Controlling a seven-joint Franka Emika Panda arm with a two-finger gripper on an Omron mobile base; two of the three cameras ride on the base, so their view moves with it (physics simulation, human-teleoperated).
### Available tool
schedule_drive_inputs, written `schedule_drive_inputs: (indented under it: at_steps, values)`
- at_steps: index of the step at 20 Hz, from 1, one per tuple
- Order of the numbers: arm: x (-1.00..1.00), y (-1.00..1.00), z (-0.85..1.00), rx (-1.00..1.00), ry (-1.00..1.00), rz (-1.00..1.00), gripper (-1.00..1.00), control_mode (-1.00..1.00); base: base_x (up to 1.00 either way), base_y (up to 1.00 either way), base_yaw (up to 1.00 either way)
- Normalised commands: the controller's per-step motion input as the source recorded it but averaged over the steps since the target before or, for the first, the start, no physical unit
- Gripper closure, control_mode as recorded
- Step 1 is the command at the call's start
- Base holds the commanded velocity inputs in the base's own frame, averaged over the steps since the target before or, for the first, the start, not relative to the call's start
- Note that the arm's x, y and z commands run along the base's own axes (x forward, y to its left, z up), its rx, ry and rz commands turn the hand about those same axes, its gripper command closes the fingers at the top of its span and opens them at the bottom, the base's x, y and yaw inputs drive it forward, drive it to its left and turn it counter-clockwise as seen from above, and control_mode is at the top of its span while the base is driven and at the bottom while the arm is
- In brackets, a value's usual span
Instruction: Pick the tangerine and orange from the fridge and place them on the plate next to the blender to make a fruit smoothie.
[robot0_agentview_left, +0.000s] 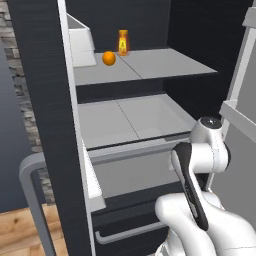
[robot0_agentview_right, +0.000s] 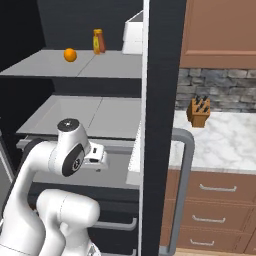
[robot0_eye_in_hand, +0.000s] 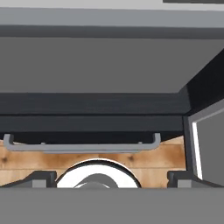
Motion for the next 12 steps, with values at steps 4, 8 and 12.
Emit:
schedule_drive_inputs:
  at_steps: [4, 8, 12]
  values:
    - [0.13, 0.25, 0.25, 0.0, -0.05, 0.03, -1.0, -1.0, 0.29, 0.35, 0.0]
    - [0.15, 0.57, 0.99, -0.01, -0.27, 0.11, -1.0, -1.0, 0.0, 0.0, 0.0]
    - [0.29, 0.69, 1.0, -0.05, -0.21, 0.03, -1.0, -1.0, 0.0, 0.0, 0.0]
